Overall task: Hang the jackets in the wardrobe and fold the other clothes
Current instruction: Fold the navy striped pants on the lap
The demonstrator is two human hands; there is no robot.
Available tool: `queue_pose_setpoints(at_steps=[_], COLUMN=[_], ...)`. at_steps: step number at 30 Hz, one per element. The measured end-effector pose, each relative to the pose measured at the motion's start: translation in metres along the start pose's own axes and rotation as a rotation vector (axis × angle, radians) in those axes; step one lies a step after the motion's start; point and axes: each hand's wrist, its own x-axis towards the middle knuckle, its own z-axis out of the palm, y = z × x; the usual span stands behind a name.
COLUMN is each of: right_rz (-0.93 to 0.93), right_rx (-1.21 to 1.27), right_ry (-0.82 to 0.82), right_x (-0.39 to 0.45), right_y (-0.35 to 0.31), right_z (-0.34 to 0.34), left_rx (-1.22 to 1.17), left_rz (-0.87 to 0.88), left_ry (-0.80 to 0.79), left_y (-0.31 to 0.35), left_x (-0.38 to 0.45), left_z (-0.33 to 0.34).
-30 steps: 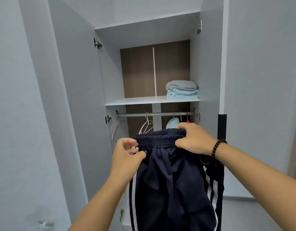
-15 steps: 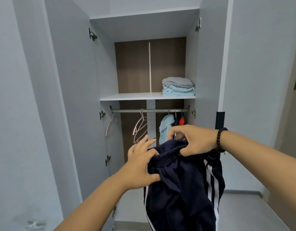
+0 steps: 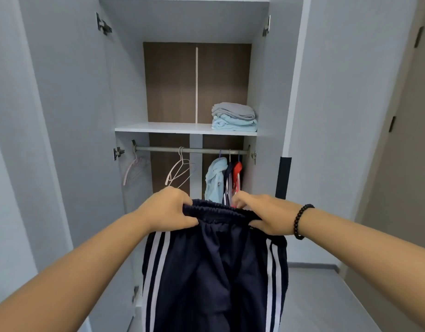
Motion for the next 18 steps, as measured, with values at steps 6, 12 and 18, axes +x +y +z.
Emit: queue_pose_setpoints(at_steps=[6,12,18], right_rz=[-0.19,0.037,0.09], right_rx=[-0.06,0.08,0.212], right_ry=[0.086,-0.167,-0.02], right_x=[0.003,0.024,0.036], right_y=[0.008,0.007,0.008], right_z=[0.025,0.035,0.047], left_rx=[0.278,0.458,0.393], left_rz=[0.013,0.13,0.089], left_ry=[-0.059,-0.152,-0.171], left_y=[-0.01,-0.024,-0.056], left_x=[0.006,-0.001,-0.028], left_z=[-0.016,-0.025,-0.03])
